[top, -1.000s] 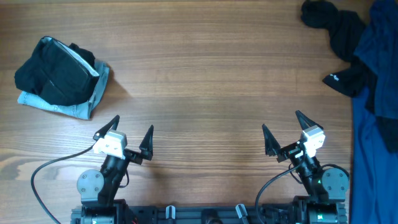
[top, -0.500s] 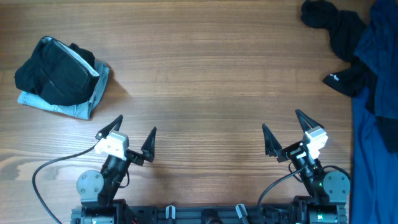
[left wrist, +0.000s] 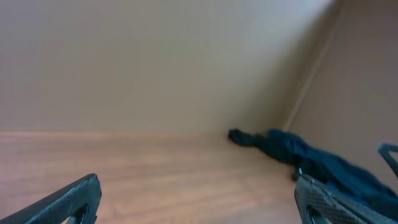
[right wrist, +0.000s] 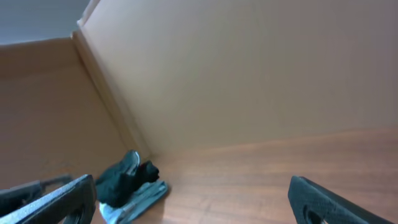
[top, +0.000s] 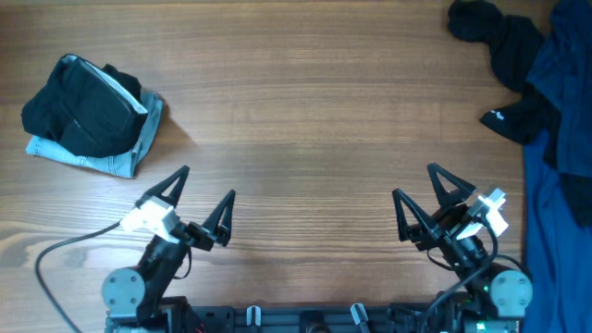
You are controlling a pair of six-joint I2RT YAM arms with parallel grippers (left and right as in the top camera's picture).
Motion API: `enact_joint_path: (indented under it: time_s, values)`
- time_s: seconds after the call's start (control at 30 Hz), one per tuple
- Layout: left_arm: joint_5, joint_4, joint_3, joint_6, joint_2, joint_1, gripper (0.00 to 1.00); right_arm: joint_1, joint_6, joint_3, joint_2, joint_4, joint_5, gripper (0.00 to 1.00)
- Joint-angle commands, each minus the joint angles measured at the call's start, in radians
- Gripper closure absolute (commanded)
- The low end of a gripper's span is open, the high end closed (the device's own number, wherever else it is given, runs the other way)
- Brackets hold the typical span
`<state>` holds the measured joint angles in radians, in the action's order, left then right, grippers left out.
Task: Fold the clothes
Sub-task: 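Reach the right gripper to the navy clothing pile at right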
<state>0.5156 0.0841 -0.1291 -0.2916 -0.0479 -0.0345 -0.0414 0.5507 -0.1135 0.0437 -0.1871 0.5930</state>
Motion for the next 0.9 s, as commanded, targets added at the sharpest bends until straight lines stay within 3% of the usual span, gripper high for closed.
enact_joint_path:
  time_s: [0.0,0.1,0.27,0.4,0.57,0.87]
  values:
    - [-0.08,-0.026,-0.185,-0.03,-0.127,0.005,0.0,-0.003,-0.2,-0.248,0.155,0.154,-0.021,0.0]
    - [-0.088,-0.132,-0.393,-0.026,-0.331,0.005,0.0,-0.003,-0.238,-0.457,0.416,0.34,-0.028,0.0]
    - [-0.087,-0.507,-0.774,0.076,-0.739,0.005,0.0,-0.003,-0.241,-0.728,0.818,0.681,-0.174,0.0]
    - [-0.086,-0.754,-1.018,0.086,-1.06,0.005,0.0,-0.003,-0.336,-0.935,1.137,0.848,-0.15,0.0]
    - [-0.079,-0.775,-1.071,0.087,-1.248,0.005,0.0,-0.031,-0.393,-1.076,1.352,0.847,-0.136,0.01]
    - [-0.056,-0.778,-1.071,0.075,-1.268,0.005,0.02,-0.212,-0.365,-1.596,1.716,0.95,-0.428,0.01]
